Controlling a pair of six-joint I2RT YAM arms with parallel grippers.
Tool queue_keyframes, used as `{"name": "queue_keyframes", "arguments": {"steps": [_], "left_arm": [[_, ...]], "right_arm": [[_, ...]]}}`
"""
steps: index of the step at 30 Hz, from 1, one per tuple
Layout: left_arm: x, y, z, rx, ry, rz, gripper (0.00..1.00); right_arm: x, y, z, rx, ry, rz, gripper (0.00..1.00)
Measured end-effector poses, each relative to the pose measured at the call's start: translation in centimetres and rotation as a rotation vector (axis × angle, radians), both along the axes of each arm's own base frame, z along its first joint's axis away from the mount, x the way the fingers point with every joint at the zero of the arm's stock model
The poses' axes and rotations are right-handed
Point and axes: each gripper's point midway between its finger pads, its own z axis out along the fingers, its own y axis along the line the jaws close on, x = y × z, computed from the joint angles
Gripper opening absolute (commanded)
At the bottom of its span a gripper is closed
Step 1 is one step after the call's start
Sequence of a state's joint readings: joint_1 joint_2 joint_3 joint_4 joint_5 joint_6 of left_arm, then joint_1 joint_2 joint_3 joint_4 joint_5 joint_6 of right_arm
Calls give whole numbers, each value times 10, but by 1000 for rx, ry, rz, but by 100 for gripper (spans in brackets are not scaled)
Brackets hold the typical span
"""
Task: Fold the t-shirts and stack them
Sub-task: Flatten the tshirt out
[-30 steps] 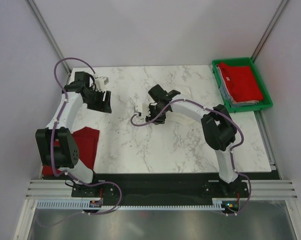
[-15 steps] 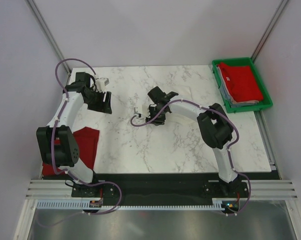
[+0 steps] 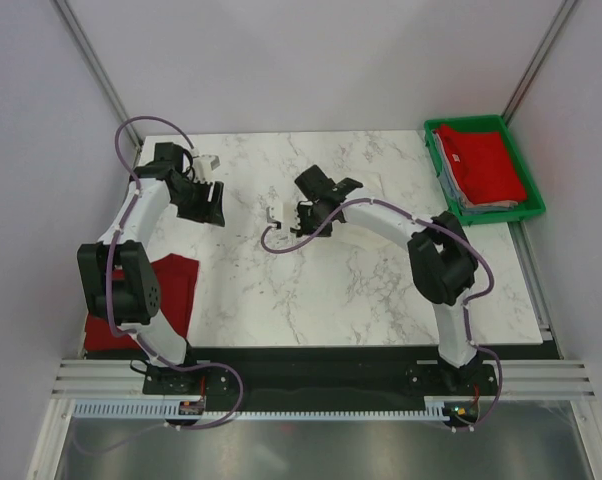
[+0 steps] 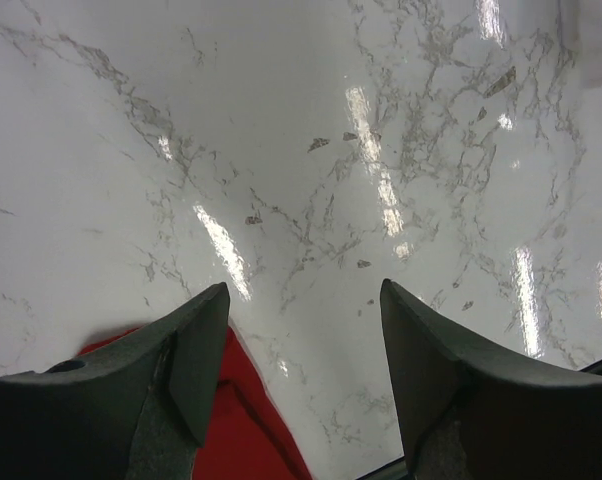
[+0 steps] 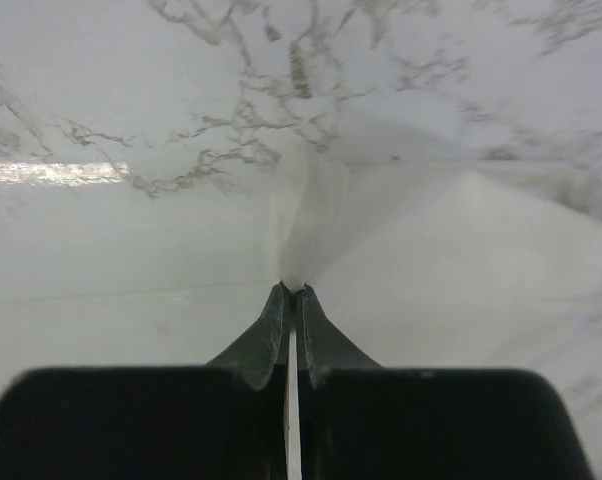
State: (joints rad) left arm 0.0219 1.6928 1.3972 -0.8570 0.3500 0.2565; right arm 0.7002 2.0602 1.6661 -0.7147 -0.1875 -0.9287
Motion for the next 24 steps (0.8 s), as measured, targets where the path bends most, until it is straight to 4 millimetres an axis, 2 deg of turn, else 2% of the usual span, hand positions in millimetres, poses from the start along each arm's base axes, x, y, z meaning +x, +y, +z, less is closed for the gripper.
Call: {"name": "queue_keyframes", "arguments": {"steps": [1, 3, 7, 10, 13, 14, 16, 19, 21, 24], "left_arm": [[2, 0, 1, 0, -5, 0, 69], [8, 1, 5, 2, -20, 1, 69], [26, 2, 15, 9, -65, 5, 69], [39, 2, 25, 9, -102, 6, 69], [48, 2, 40, 8, -146, 8, 67], [51, 2, 44, 8, -161, 7, 66], [54, 1, 53, 5, -185, 5, 65], [53, -2, 67, 2, -221, -8, 62], [50, -8, 76, 1, -248, -37, 60], [38, -30, 76, -2, -263, -122, 59]], "right_arm": [[0, 2, 12, 8, -25, 6, 1], [5, 12, 62, 52, -135, 30, 2], [11, 35, 205, 219, -440, 65, 2], [7, 37, 301, 338, -638, 55, 2], [15, 32, 365, 397, -797, 19, 1], [19, 28, 379, 402, -840, 2, 0], [30, 21, 393, 387, -902, -23, 0], [51, 8, 384, 329, -926, -63, 0], [69, -6, 363, 274, -905, -98, 0], [96, -39, 307, 159, -824, -162, 0]]}}
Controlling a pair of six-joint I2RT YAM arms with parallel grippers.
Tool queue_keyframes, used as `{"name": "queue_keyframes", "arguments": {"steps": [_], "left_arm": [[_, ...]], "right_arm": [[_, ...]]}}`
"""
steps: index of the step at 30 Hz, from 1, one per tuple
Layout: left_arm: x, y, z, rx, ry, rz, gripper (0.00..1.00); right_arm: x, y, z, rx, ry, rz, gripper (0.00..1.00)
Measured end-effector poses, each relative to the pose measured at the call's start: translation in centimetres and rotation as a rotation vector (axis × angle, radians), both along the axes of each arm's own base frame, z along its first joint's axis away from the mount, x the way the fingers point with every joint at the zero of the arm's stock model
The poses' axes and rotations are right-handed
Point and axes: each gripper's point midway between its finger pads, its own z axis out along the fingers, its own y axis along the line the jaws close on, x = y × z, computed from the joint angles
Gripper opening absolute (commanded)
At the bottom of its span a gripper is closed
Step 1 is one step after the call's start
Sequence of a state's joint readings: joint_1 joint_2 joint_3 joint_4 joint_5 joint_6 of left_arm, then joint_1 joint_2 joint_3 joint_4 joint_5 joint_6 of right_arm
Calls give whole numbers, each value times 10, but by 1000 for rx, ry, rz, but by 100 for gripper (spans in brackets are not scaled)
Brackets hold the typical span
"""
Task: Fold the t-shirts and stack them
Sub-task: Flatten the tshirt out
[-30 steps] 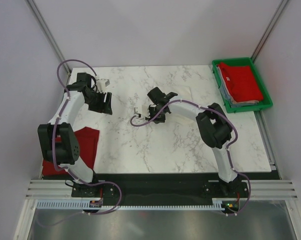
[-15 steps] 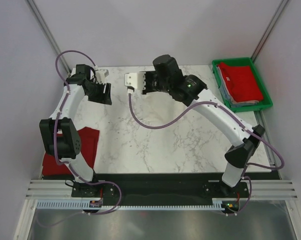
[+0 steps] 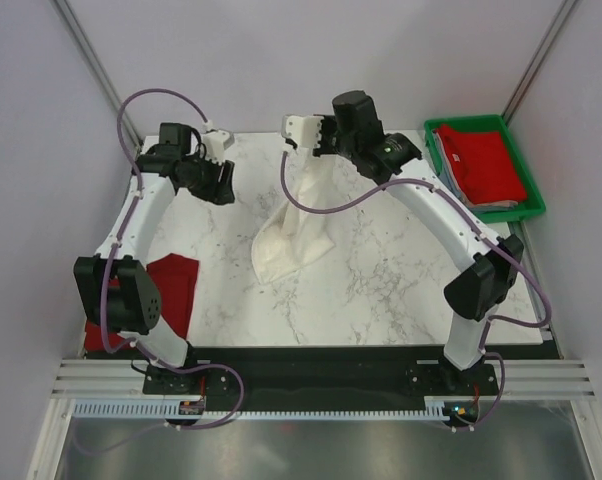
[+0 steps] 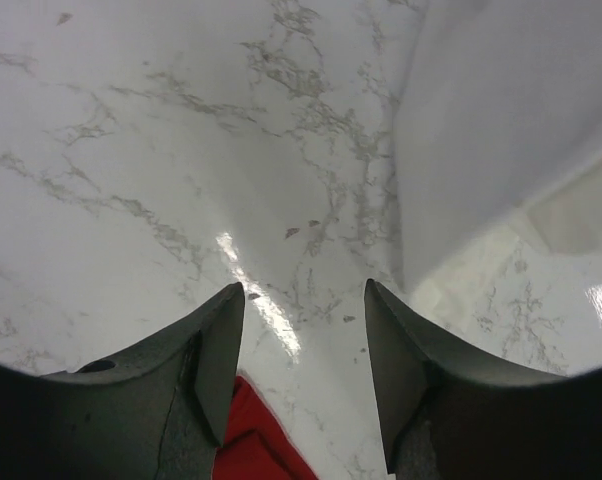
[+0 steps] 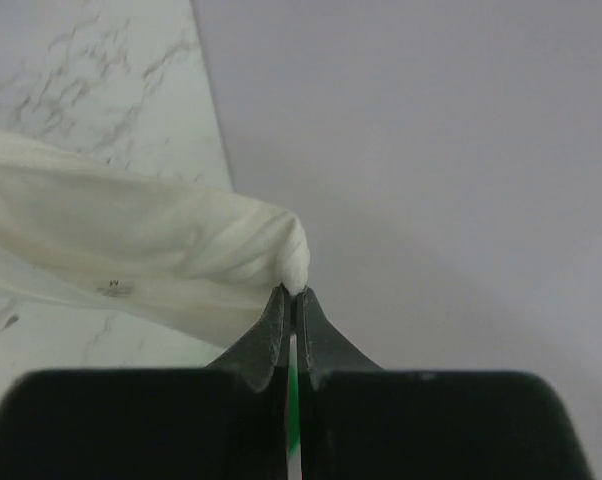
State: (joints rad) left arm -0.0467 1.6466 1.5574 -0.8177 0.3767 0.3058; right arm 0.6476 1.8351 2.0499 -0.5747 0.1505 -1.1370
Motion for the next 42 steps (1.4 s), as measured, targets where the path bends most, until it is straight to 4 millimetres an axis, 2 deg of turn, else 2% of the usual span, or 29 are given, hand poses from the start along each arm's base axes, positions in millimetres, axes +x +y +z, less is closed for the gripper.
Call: {"name": "queue_keyframes", "arguments": {"steps": [3, 5, 8, 11, 15, 17, 19, 20, 21, 24, 26, 27, 31, 34, 36, 38, 42], "left_arm": [[-20, -27, -19, 4, 43, -103, 59], [-41, -46, -45, 17, 110, -176, 60], [-67, -68, -82, 38, 226, -254, 60], [-76, -78, -114, 55, 318, -287, 60], [-76, -75, -144, 66, 398, -279, 60], [-76, -75, -150, 68, 415, -276, 54], [-75, -74, -152, 66, 418, -270, 42], [-75, -74, -152, 66, 417, -267, 37], [-74, -74, -152, 65, 415, -266, 27], [-73, -74, -152, 67, 412, -262, 25], [-73, -74, -152, 68, 411, -260, 7], [-72, -73, -152, 73, 408, -258, 2], [-69, -69, -146, 95, 383, -249, 2], [-62, -66, -132, 114, 339, -237, 2], [-51, -66, -113, 126, 285, -230, 2], [-37, -66, -85, 132, 200, -227, 2], [-21, -67, -13, 131, 0, -238, 2]], "right_arm": [[17, -33, -64, -74, 120, -83, 0], [22, -51, -106, -116, 203, -129, 0], [17, -63, -147, -156, 295, -162, 0], [12, -60, -156, -152, 322, -166, 0], [11, -55, -154, -127, 320, -170, 0], [11, -55, -155, -122, 323, -174, 0], [9, -56, -158, -119, 331, -178, 0], [9, -56, -159, -119, 334, -179, 0], [8, -57, -160, -117, 338, -183, 0], [8, -57, -160, -109, 340, -187, 0], [8, -57, -159, -106, 340, -189, 0], [7, -57, -159, -104, 340, -189, 0], [7, -57, -159, -99, 342, -192, 0], [8, -58, -158, -98, 337, -201, 0], [8, -61, -154, -93, 327, -217, 0], [7, -64, -144, -70, 312, -231, 0], [-9, -75, -100, 34, 252, -252, 0]]}}
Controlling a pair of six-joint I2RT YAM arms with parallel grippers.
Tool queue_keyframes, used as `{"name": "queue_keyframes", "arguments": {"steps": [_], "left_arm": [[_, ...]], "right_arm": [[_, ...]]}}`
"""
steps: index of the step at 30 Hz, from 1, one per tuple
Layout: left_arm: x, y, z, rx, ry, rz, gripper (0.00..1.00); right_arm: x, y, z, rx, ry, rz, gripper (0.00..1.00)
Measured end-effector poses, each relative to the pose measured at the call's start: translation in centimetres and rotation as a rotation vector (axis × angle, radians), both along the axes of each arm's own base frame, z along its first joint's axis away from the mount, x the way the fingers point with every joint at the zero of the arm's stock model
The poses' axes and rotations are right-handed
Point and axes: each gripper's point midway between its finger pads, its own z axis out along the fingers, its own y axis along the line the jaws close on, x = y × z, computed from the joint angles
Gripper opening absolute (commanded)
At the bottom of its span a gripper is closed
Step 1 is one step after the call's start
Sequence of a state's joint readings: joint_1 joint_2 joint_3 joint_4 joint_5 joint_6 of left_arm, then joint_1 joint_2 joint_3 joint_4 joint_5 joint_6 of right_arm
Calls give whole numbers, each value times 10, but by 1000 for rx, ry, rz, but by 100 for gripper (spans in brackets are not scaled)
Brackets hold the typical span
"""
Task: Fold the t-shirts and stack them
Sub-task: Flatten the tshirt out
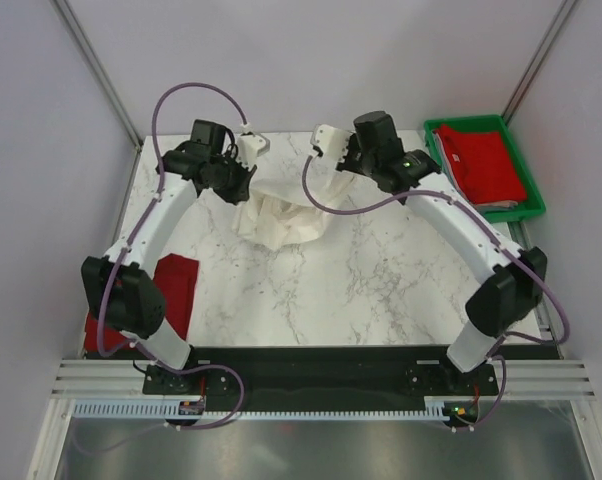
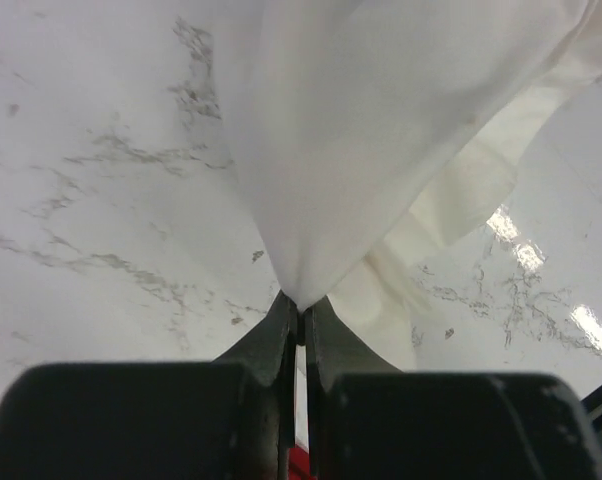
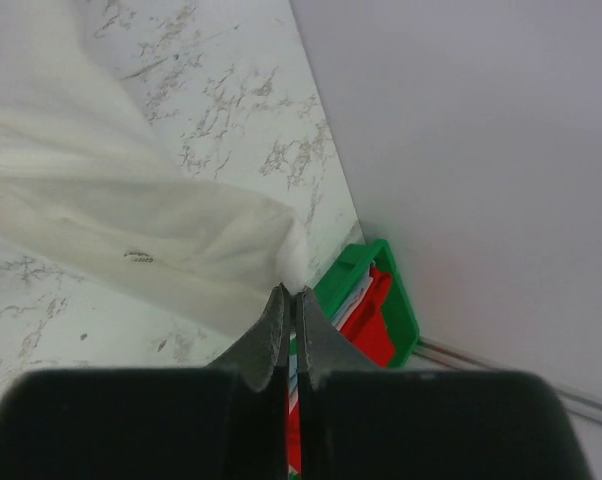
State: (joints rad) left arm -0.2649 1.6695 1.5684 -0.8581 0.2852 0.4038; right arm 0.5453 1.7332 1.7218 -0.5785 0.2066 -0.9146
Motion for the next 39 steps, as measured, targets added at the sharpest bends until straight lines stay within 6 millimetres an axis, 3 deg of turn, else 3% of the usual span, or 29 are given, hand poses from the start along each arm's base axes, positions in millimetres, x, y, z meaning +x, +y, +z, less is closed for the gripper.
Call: {"name": "queue_keyframes", "arguments": {"steps": [2, 5, 8, 11, 14, 16, 18, 19, 22, 24, 26, 30, 35, 39], "left_arm": [[-5, 2, 35, -10, -85, -18, 3], [-28, 8, 61, -7, -130, -45, 4], [-54, 17, 60, 15, -121, -73, 5], [-70, 23, 36, 54, -49, -97, 4], [-61, 22, 9, 88, 27, -123, 4], [-43, 19, -16, 115, 90, -147, 8], [-15, 16, -33, 151, 112, -161, 28], [3, 16, -42, 176, 111, -160, 44], [64, 20, -57, 250, 67, -114, 62], [95, 27, -65, 285, 28, -69, 70], [100, 33, -68, 296, 32, -35, 77], [90, 33, -57, 263, 39, 12, 75], [73, 12, -49, 228, 49, 0, 72], [73, -3, -66, 223, 98, -12, 65]], "right_arm": [[-20, -9, 24, 60, -31, -5, 0], [-52, -21, 49, 148, -49, -2, 0], [-80, -29, 52, 205, -32, 4, 0], [-87, -28, 32, 213, 35, 10, 0], [-73, -21, 2, 202, 111, 2, 0], [-58, -16, -24, 189, 169, -11, 0], [-35, -14, -47, 180, 219, -35, 0], [-21, -13, -54, 186, 230, -48, 0], [32, -9, -75, 221, 247, -96, 0], [56, -11, -89, 239, 253, -126, 0], [71, -15, -102, 249, 270, -151, 0], [72, -21, -115, 260, 305, -180, 0], [64, -16, -116, 299, 321, -173, 0], [56, -14, -127, 308, 358, -176, 0]]}}
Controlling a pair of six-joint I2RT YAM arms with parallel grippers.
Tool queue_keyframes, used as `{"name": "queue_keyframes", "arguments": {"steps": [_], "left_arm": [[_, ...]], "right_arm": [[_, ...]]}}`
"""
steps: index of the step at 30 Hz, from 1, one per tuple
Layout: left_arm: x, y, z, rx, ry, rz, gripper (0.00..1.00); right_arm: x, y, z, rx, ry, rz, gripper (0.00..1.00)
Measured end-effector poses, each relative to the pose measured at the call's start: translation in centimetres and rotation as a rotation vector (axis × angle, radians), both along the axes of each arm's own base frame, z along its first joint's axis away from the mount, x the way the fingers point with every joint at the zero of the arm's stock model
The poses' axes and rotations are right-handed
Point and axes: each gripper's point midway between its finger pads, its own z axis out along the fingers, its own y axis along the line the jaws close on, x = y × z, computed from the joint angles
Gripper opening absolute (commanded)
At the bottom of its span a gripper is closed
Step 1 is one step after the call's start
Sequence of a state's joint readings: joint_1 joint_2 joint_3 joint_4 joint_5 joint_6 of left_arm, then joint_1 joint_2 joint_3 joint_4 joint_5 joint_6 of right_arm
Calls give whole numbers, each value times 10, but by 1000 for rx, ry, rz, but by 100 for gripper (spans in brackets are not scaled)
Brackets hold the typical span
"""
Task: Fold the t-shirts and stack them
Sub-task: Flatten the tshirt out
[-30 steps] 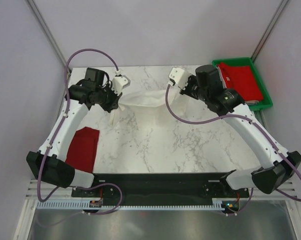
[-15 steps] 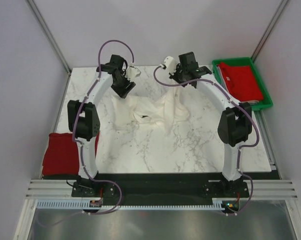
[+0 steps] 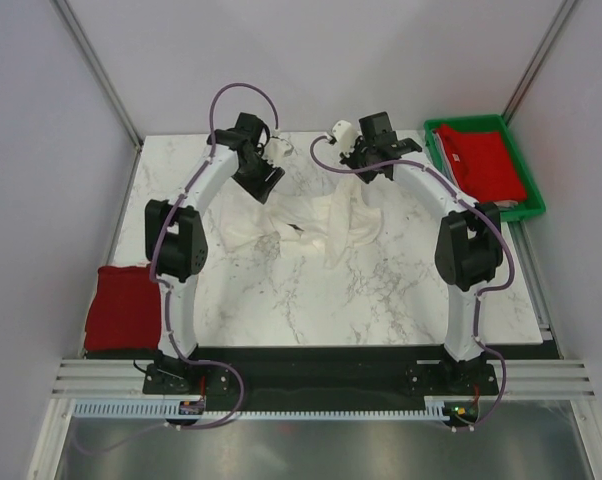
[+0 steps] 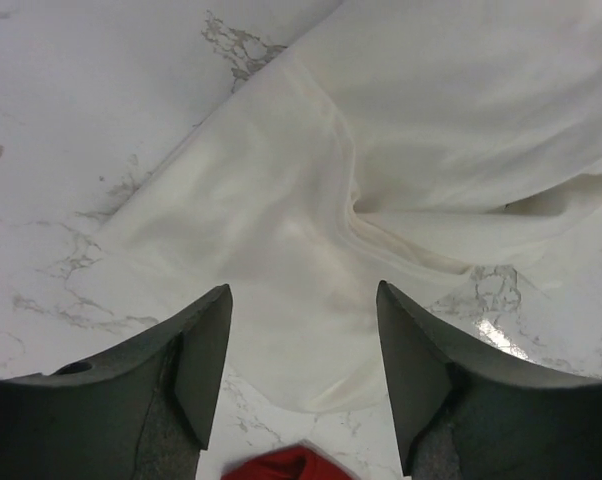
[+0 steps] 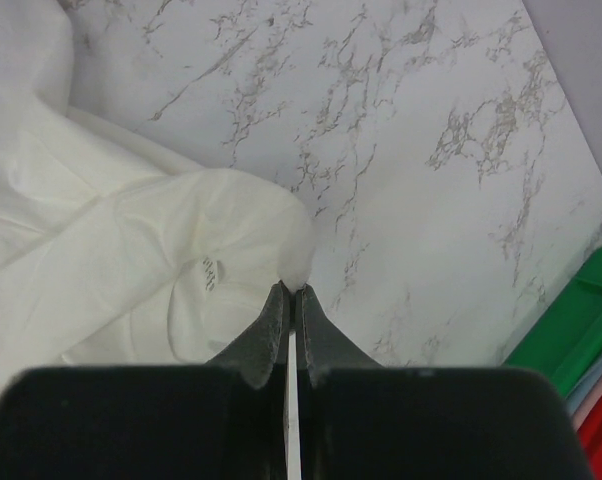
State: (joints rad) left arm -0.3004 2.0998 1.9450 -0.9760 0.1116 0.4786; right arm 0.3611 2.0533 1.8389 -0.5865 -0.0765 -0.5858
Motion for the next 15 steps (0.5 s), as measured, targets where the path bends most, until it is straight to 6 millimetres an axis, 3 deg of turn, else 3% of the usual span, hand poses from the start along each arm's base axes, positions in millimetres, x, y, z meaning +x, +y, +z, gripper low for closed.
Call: {"name": "queue_keyframes", "arguments": {"steps": [2, 6, 10, 15], "left_arm": [[9, -6, -13, 2, 30, 5, 56], [28, -12, -42, 6, 65, 19, 52], [22, -11, -67, 25, 135, 27, 50], [17, -10, -72, 32, 164, 31, 47]], "right_arm": [[-2, 0, -4, 5, 14, -6, 0], [-3, 1, -6, 15, 22, -13, 0], [-5, -1, -10, 13, 30, -17, 0], [-5, -3, -12, 11, 34, -20, 0]]}}
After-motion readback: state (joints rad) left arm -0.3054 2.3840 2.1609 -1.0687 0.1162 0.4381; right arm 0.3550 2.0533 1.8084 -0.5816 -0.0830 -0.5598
